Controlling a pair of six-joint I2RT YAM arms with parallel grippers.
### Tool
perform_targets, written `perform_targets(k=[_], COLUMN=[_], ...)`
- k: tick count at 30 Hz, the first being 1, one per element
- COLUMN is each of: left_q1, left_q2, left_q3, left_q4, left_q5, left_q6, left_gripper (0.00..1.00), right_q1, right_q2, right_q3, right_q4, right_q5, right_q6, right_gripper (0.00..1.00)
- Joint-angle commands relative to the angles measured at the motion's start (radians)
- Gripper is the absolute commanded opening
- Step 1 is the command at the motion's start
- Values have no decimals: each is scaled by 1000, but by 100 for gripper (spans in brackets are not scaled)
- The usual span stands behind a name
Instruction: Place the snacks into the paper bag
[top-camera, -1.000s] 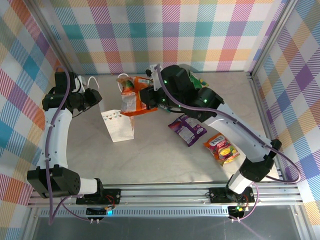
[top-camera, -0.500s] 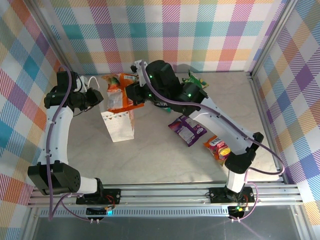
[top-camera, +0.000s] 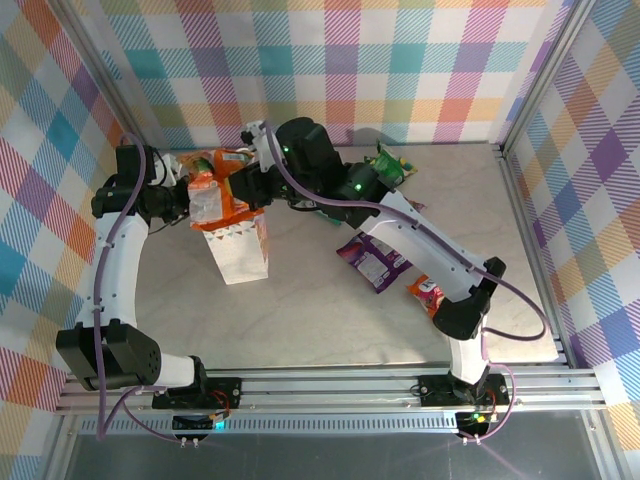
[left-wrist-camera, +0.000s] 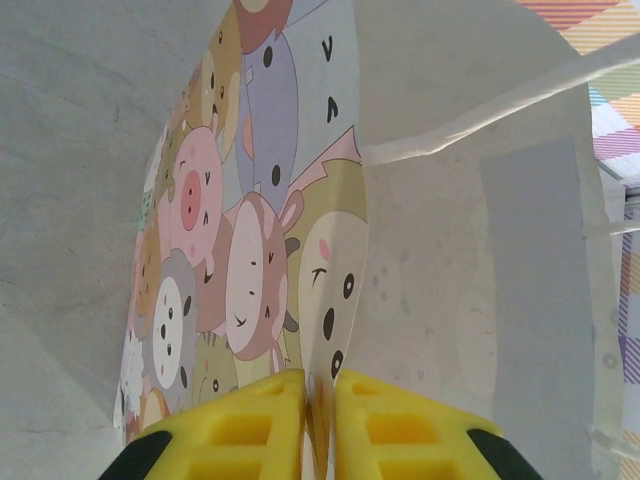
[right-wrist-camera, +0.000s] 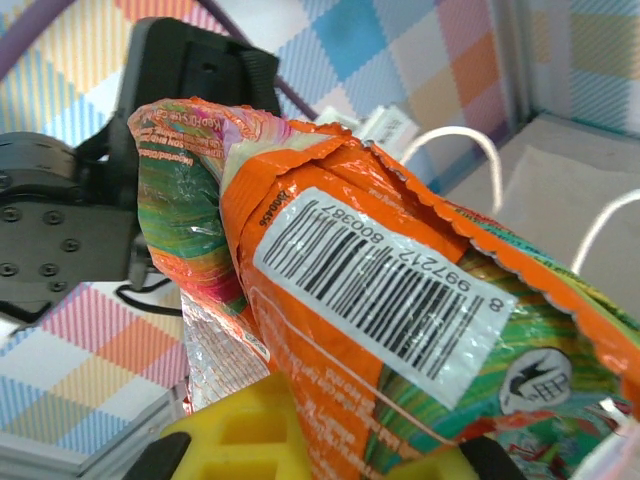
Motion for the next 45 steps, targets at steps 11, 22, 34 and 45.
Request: perform_targets(k=[11,22,34,45], left_q1=[13,14,15,15], left_q2=[-20,-22,-23,-19], left_q3=[-21,-15,11,30], left_q4=[1,-5,-23,-40], left_q5=[18,24,21,7], left_q6=[-14,-25,-43,-44], left_gripper=[14,13,13,13], right_q1=[6,-97,-158,-162], right_q2=[74,134,160,106], right_q3=[46,1,-67,-182], right_q4=[193,336,434,558], right_q5=[-117,-304,-374,-420], right_q6=[-24,119,211,320], right_gripper=[0,0,0,0])
